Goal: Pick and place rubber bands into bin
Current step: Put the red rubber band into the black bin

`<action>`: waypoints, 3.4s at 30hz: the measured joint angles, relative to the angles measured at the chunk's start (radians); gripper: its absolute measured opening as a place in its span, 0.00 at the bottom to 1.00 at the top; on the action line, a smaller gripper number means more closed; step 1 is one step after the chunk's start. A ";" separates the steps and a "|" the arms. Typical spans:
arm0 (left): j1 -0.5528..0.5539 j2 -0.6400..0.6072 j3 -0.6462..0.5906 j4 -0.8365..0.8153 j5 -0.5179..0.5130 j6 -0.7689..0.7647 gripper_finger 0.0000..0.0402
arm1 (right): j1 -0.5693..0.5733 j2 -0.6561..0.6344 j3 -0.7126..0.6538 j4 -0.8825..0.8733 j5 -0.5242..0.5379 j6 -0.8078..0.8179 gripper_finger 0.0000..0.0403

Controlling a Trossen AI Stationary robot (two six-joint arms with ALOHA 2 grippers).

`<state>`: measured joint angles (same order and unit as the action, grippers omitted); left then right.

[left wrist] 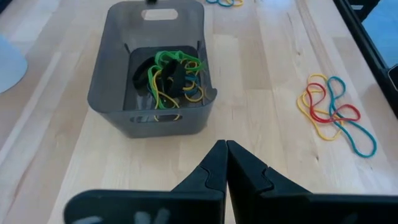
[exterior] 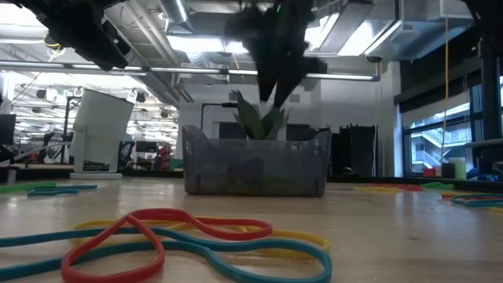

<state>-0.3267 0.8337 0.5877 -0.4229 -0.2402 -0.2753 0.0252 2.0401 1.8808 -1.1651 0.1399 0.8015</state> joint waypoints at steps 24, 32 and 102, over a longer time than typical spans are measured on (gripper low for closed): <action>0.000 0.010 0.015 0.028 0.026 -0.176 0.00 | 0.341 -0.948 -0.989 0.382 0.136 -0.044 0.05; -0.048 0.275 0.246 -0.044 -0.012 -0.152 0.00 | 0.365 -1.118 -1.235 0.387 0.076 0.036 0.01; -0.185 1.168 0.735 -0.040 0.193 -0.418 0.01 | 0.366 -1.125 -1.351 0.513 0.069 -0.287 0.02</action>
<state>-0.5115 2.0022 1.3230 -0.4626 -0.0469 -0.6930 0.3912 0.9146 0.5301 -0.6521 0.2092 0.5148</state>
